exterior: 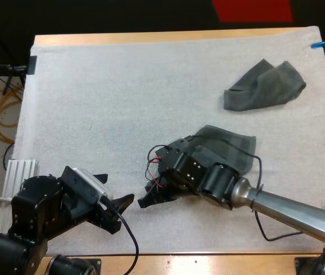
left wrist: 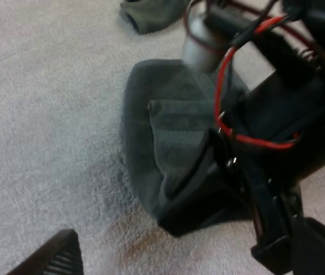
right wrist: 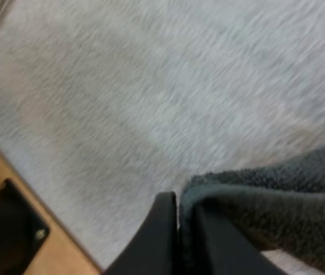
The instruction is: Pick towel from pile fold and stack
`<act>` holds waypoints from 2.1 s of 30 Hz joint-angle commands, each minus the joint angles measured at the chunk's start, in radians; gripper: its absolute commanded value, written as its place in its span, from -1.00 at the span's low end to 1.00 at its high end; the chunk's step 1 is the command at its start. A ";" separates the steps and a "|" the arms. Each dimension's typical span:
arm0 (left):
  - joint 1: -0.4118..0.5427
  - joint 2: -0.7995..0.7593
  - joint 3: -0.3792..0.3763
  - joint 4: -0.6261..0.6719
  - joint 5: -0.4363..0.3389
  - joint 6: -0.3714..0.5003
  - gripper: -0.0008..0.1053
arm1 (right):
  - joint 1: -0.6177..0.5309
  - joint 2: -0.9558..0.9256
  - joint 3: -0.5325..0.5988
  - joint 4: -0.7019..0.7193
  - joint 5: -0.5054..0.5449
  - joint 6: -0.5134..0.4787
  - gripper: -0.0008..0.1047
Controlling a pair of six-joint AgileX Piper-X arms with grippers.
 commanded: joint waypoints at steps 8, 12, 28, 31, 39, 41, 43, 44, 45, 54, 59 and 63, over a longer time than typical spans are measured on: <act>-0.005 -0.003 0.000 -0.026 0.004 0.003 0.37 | -0.003 -0.003 -0.036 -0.012 -0.216 0.007 0.20; -0.005 -0.003 0.000 -0.033 0.004 0.003 0.37 | -0.003 -0.003 -0.065 0.017 -0.176 -0.032 0.24; -0.005 -0.003 0.000 -0.033 0.004 0.008 0.37 | -0.051 -0.003 -0.158 0.355 0.493 -0.516 0.24; -0.005 -0.003 0.000 -0.033 0.004 0.008 0.37 | -0.126 -0.003 -0.155 0.337 0.466 -0.516 0.24; -0.005 -0.003 0.000 -0.033 0.004 0.012 0.37 | -0.382 0.044 -0.155 0.302 0.184 -0.516 0.24; -0.005 -0.003 0.002 -0.035 0.004 0.012 0.37 | -0.428 0.078 -0.155 0.296 0.158 -0.516 0.24; -0.005 -0.003 0.002 -0.035 0.004 0.012 0.37 | -0.451 0.111 -0.155 0.288 0.156 -0.522 0.24; -0.005 -0.003 0.002 -0.035 0.004 0.012 0.37 | -0.461 0.134 -0.155 0.285 0.147 -0.526 0.24; -0.005 -0.003 0.002 -0.035 0.004 0.012 0.37 | -0.465 0.143 -0.155 0.284 0.140 -0.527 0.24; -0.005 -0.003 0.002 -0.035 0.004 0.012 0.37 | -0.468 0.307 -0.155 0.289 0.072 -0.530 0.24; -0.005 -0.003 0.002 -0.035 0.004 0.012 0.37 | -0.468 0.355 -0.155 0.300 0.035 -0.530 -0.01; -0.005 -0.003 0.002 -0.035 0.004 0.012 0.37 | -0.459 0.358 -0.160 0.330 0.029 -0.528 -0.47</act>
